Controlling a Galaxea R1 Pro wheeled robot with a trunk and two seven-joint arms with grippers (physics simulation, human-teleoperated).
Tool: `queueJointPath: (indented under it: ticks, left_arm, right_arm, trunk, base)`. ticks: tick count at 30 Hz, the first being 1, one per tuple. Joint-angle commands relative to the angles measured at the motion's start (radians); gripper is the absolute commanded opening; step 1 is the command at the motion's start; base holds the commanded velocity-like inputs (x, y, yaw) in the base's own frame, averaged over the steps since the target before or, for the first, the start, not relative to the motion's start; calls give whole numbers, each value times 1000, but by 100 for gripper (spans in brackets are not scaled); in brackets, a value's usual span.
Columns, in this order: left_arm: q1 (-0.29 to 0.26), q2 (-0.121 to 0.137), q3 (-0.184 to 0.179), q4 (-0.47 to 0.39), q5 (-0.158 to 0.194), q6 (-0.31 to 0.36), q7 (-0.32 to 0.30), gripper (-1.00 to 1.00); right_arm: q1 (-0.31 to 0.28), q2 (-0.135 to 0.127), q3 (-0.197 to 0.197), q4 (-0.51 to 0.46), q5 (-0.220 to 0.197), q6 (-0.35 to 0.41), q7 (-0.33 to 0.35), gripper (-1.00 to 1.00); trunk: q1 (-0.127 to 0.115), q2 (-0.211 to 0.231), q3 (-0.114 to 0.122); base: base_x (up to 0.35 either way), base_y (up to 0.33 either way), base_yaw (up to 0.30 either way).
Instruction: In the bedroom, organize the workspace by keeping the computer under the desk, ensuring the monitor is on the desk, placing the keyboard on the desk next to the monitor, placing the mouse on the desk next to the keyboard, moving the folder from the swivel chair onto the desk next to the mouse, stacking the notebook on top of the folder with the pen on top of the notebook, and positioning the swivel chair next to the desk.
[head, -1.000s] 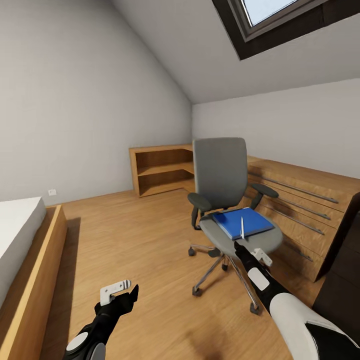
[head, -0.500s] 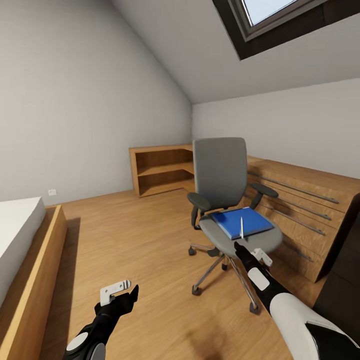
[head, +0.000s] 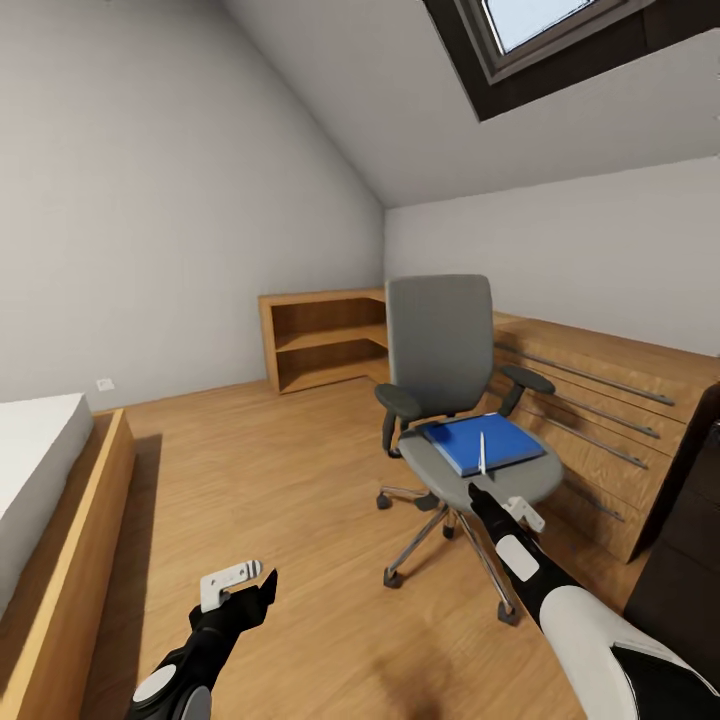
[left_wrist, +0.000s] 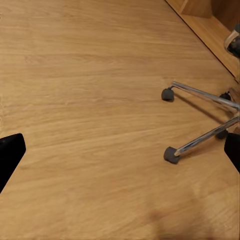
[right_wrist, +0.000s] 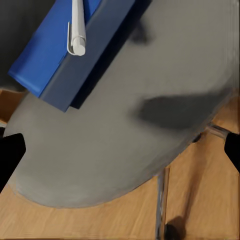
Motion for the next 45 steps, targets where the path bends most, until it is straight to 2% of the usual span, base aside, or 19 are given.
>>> queueJointPath:
  ticks: [1,24,30,45]
  left_arm:
    - [0,0,-1,-2,11,3,9,100]
    - [0,0,-1,-1,11,3,10,100]
    - [0,0,-4,20,11,3,10,100]
    - [0,0,-4,24,10,3,10,100]
  right_arm:
    - [-1,0,-2,2,-11,-3,8,100]
    - [-1,1,-2,2,-10,-3,9,100]
    - [-1,1,-2,2,-11,-3,8,100]
    - [-1,1,-2,2,-11,-3,8,100]
  trunk:
    - [-1,0,-1]
    - [-1,0,-1]
    - [-1,0,-1]
    - [-58,105,46]
  base:
    - [-234,0,0]
    - [-323,0,0]
    - [-83,0,0]
    - [-5,0,0]
